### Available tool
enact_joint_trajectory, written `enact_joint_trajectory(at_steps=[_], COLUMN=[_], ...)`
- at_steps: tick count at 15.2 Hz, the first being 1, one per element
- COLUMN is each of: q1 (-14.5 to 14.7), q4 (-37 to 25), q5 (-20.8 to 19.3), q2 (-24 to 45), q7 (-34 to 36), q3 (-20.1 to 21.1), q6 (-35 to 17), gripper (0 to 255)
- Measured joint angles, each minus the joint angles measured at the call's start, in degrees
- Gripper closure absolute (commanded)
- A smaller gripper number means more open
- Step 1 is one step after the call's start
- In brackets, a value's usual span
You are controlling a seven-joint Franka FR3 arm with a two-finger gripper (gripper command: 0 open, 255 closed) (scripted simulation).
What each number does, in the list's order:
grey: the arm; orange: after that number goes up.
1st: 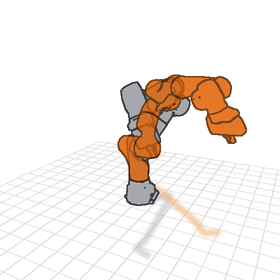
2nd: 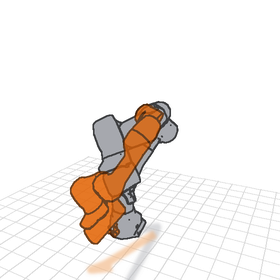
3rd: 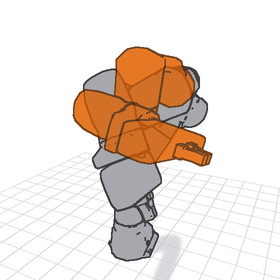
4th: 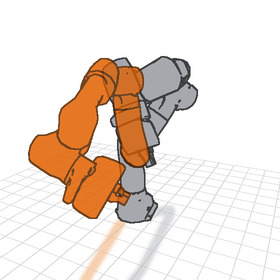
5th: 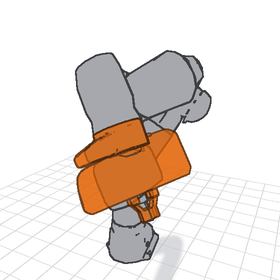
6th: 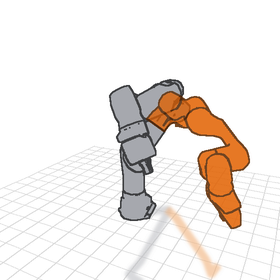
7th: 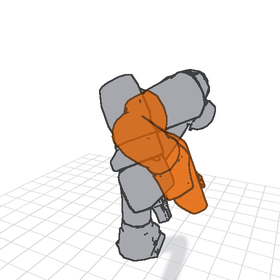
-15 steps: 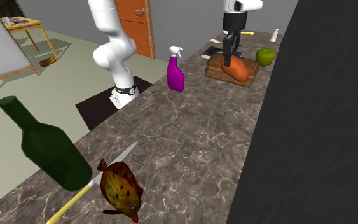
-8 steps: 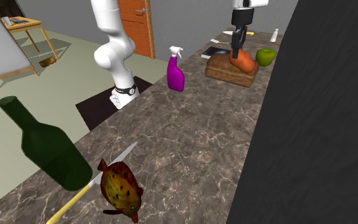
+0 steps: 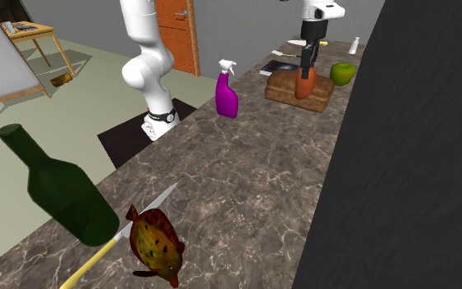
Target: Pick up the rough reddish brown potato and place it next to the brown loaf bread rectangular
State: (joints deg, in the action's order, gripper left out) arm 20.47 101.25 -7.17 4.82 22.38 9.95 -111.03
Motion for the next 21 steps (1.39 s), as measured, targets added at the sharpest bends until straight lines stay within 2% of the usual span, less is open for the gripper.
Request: enact_joint_trajectory(at_steps=[21], q1=[0.0], q4=[11.3], q5=[-1.9], q2=[4.0], q7=[2.3], q3=[-0.3], q6=[-15.0], gripper=[255])
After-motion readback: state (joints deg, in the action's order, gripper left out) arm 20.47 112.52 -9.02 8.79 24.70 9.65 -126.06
